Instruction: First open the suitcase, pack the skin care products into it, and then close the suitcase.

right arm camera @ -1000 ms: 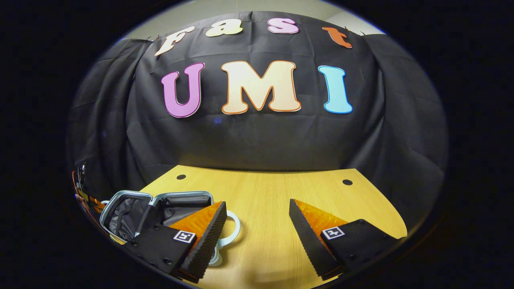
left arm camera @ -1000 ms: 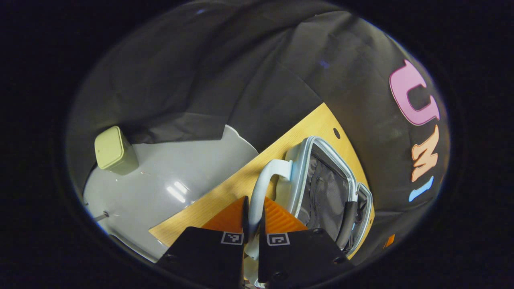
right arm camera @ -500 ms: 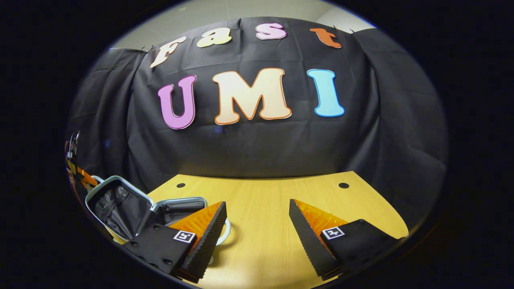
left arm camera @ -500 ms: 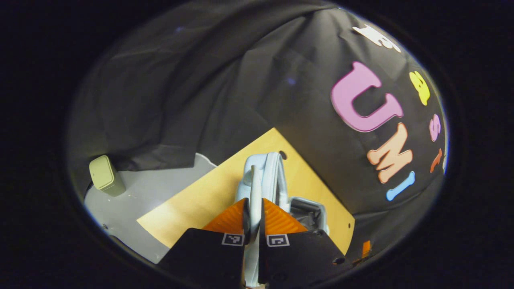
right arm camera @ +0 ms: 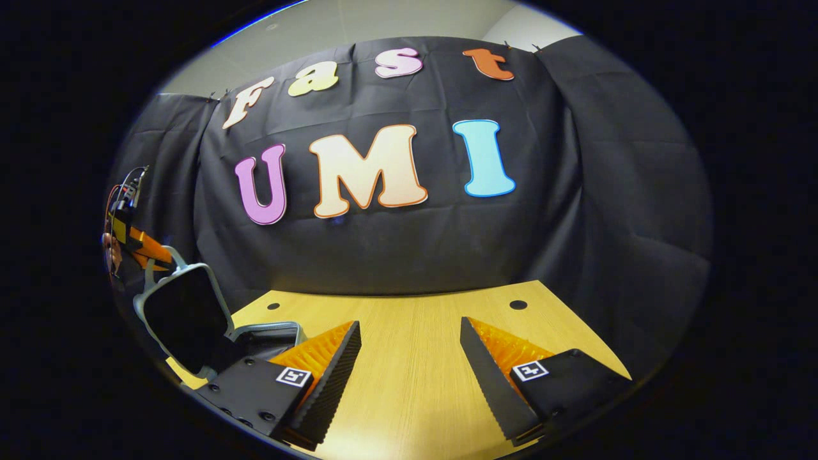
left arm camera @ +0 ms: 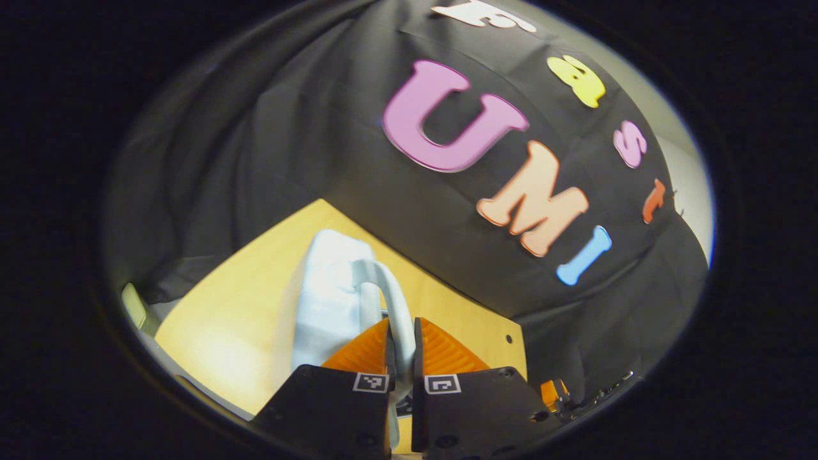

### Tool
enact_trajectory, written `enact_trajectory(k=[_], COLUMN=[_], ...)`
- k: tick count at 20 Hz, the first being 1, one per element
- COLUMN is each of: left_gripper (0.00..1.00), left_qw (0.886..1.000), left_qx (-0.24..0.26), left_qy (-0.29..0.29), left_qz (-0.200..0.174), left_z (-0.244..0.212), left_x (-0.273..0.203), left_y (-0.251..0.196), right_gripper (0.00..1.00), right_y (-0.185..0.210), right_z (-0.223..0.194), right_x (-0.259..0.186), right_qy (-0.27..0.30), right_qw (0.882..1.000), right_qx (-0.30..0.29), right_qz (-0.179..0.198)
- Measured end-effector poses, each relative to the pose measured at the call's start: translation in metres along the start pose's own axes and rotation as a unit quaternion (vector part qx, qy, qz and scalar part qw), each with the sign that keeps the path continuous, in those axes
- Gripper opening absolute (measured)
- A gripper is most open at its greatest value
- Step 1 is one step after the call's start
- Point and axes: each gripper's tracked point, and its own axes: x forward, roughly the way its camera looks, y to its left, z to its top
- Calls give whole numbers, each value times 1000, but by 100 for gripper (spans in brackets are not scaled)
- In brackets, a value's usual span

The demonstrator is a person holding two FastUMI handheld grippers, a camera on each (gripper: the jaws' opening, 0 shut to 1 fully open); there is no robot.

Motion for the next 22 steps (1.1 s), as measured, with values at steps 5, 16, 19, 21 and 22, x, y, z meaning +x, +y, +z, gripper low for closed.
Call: enact_trajectory(k=[5,16,19,21,22], left_gripper=[6,8,19,58,85], left_qw=[997,973,975,978,980], left_qx=[28,116,86,73,74], left_qy=[67,189,202,193,182], left_qz=[-26,58,42,29,30], left_z=[-71,-213,-224,-225,-222], left_x=[74,177,182,178,173], left_y=[-55,-47,-48,-57,-60], right_gripper=[98,98,98,98,98], right_y=[-27,-60,-55,-53,-51], right_z=[10,2,4,6,7], right_x=[-9,-24,-23,-21,-20], right_qy=[-7,9,11,9,8], right_qw=[1000,999,1000,1000,1000], right_qx=[6,12,9,6,7], right_qz=[-6,-29,-22,-18,-16])
